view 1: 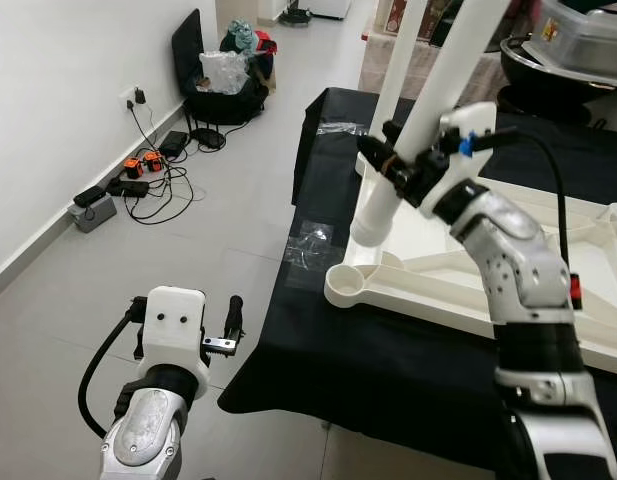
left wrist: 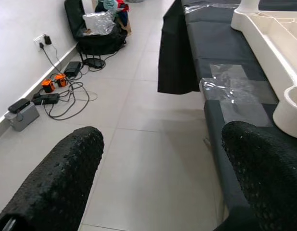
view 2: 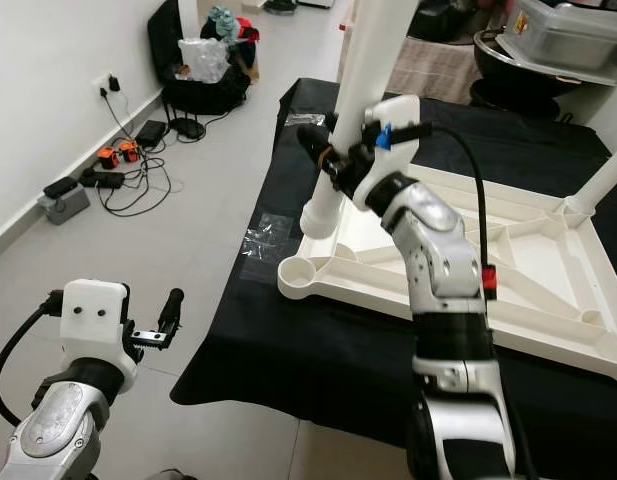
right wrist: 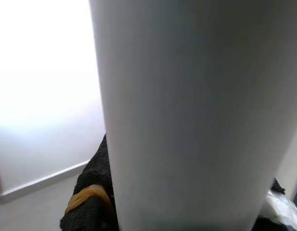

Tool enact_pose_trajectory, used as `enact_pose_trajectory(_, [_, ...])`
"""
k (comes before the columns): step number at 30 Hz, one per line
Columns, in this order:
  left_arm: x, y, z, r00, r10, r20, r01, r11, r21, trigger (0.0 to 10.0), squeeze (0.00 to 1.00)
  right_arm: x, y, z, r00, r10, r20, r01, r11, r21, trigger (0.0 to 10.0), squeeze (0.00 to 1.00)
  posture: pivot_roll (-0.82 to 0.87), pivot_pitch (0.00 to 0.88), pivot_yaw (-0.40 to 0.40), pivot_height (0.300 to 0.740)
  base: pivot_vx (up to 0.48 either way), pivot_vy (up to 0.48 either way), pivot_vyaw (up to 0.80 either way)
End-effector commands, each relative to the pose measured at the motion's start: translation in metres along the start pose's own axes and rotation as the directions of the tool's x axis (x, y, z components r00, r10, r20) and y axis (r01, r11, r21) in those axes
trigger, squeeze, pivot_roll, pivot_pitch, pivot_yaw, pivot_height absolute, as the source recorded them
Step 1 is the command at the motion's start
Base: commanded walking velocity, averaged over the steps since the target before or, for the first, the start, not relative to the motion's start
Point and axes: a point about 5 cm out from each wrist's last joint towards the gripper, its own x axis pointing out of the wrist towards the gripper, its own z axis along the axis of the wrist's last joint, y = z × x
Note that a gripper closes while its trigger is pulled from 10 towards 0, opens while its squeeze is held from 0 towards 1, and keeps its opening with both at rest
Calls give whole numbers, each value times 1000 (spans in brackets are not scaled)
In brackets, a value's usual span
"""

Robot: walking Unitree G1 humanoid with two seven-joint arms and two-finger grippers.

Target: Building children table

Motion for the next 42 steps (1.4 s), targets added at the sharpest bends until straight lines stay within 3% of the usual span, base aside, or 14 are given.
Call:
enact_pose_trajectory(1, [-3,-2,2,1000,-16,9,16,1000,-3,10000,0,3,-8,5,1000,21,23,-22,1000,17,10000,0,44,154,-102,740,0,0,0])
enact_pose_trajectory(5, [-3,-2,3,1000,-15,10,15,1000,-3,10000,0,6,-10,7,998,56,29,-57,998,26,10000,0,47,164,-105,740,0,0,0])
enact_pose_trajectory(9, [-5,-1,4,1000,-9,9,9,1000,-3,10000,0,9,-10,8,986,164,11,-164,986,29,10000,0,53,170,-111,740,0,0,0])
enact_pose_trajectory(12, [-8,-1,4,1000,-8,4,8,1000,-6,10000,0,5,-3,-3,928,365,-66,-362,930,58,10000,0,56,179,-108,740,0,0,0])
enact_pose_trajectory(13, [-8,-1,4,1000,-8,4,8,1000,-6,10000,0,5,-3,-3,928,365,-66,-362,930,58,10000,0,56,179,-108,740,0,0,0])
enact_pose_trajectory(14, [-9,-1,5,1000,-10,2,10,1000,-5,10000,0,-1,0,-6,868,490,-82,-485,871,73,10000,0,61,188,-103,740,0,0,0])
enact_pose_trajectory(16, [-9,-1,5,1000,-10,2,10,1000,-5,10000,0,-1,0,-6,868,490,-82,-485,871,73,10000,0,61,188,-103,740,0,0,0])
enact_pose_trajectory(21, [-10,-4,4,999,-33,-1,33,999,-5,10000,0,-5,-2,-1,803,594,-49,-590,804,72,10000,0,75,199,-102,740,0,0,0])
enact_pose_trajectory(23, [-10,-4,4,999,-33,-1,33,999,-5,10000,0,-5,-2,-1,803,594,-49,-590,804,72,10000,0,75,199,-102,740,0,0,0])
enact_pose_trajectory(27, [-9,-15,9,991,-130,36,131,991,-21,10000,0,-4,-2,3,767,641,-27,-638,767,75,10000,0,78,212,-95,740,0,0,0])
enact_pose_trajectory(28, [-9,-22,14,977,-201,64,202,979,-13,10000,0,-3,1,2,743,668,-33,-665,743,75,10000,0,84,222,-93,740,0,0,0])
enact_pose_trajectory(32, [-9,-28,16,962,-261,82,263,965,-7,10000,0,-1,5,-1,724,688,-38,-684,725,82,10000,0,86,222,-92,740,0,0,0])
enact_pose_trajectory(34, [-14,-40,19,920,-379,99,382,924,-8,10000,0,3,14,-1,676,737,-14,-732,674,95,10000,0,93,237,-78,740,0,0,0])
enact_pose_trajectory(42, [-21,-52,24,853,-510,112,514,858,-13,10000,0,9,26,-3,618,786,18,-783,613,107,10000,0,100,246,-71,740,0,0,0])
